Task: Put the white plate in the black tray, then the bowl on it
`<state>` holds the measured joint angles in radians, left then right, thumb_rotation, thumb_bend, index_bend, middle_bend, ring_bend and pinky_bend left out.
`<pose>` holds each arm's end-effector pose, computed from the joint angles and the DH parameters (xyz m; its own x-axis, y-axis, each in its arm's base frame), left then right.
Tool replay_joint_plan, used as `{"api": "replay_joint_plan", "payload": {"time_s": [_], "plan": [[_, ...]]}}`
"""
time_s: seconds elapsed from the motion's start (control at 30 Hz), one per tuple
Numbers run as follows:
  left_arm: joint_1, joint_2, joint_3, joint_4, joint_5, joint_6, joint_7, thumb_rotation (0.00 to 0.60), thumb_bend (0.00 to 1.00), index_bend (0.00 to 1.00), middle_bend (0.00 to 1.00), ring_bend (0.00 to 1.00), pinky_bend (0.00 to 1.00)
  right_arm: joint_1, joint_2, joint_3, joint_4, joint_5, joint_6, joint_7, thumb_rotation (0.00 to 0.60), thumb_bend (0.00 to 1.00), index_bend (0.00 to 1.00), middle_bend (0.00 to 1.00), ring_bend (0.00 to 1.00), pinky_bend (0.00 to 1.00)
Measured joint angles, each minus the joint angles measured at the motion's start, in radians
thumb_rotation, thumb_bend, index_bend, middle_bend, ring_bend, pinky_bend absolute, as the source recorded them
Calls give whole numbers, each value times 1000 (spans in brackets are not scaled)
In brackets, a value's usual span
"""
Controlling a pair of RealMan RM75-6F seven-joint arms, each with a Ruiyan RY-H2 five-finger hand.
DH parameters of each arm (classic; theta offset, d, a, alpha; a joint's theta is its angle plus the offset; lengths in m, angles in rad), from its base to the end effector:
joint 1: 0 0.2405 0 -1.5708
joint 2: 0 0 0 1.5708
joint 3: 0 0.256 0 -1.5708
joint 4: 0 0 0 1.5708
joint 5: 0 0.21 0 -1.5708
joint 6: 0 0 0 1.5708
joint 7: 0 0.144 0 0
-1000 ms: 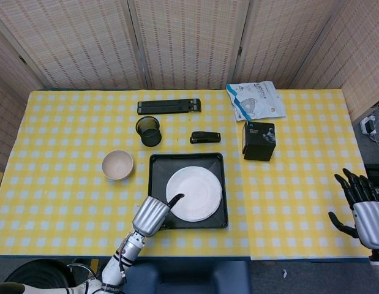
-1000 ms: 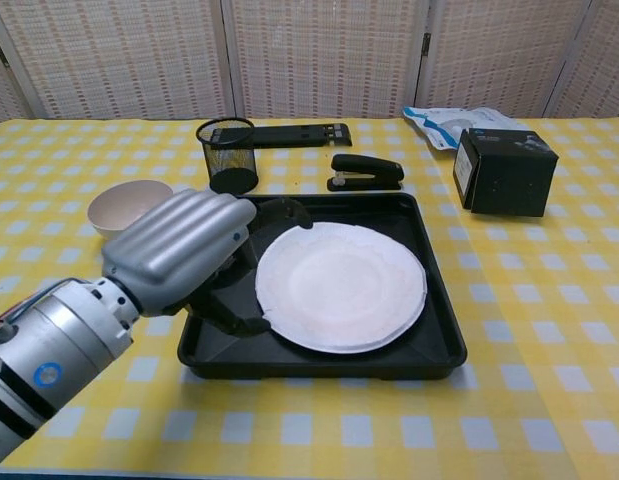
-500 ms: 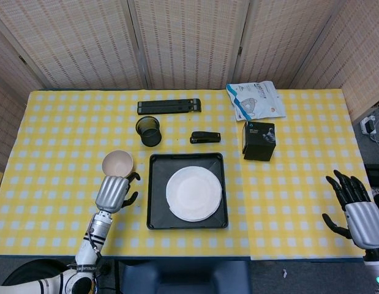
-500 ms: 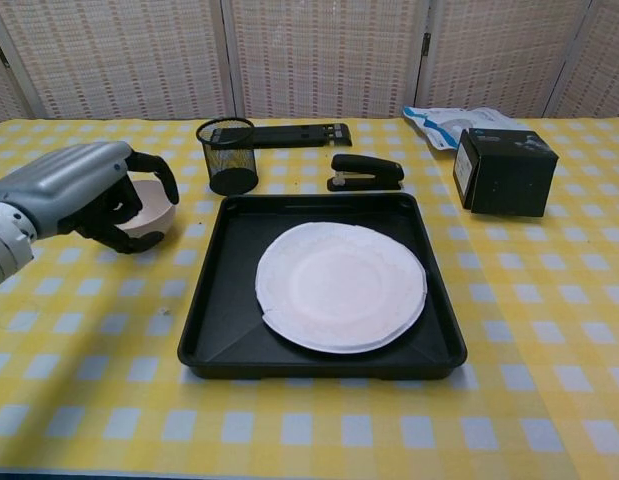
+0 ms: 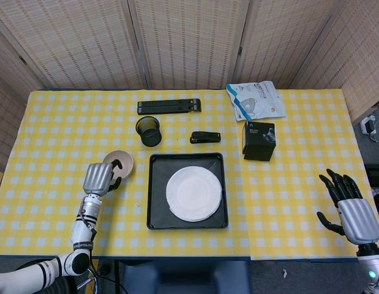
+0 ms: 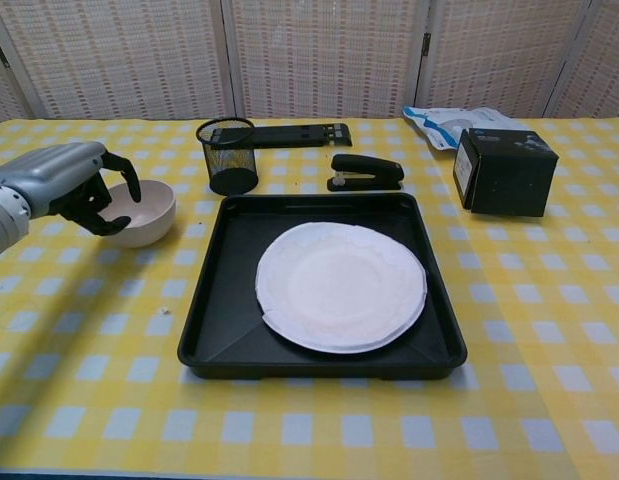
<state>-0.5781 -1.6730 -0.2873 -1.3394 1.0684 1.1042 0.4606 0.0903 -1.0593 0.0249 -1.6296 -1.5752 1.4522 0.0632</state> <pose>-0.1997 0.3450 -0.0080 0.4211 0.1264 0.8981 0.9062 -0.0989 -0.4110 -0.3055 -0.1769 0.1645 0.3853 -0.0593 0.9209 -0.9212 -0.0834 0.3801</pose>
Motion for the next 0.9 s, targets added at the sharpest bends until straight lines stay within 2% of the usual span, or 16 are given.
{"api": "replay_joint_plan", "payload": {"time_s": [0.7, 0.9], "plan": [[-27, -54, 47, 132, -4, -9, -5, 600, 410, 470, 1000, 1000, 1000, 2, 0, -4, 1, 1, -3, -1, 600, 341, 0, 0, 0, 0], [-32, -64, 49, 153, -5, -11, -13, 600, 410, 560, 1000, 1000, 1000, 4, 0, -5, 1, 3, -5, -3, 600, 340, 0, 0, 0, 0]]}}
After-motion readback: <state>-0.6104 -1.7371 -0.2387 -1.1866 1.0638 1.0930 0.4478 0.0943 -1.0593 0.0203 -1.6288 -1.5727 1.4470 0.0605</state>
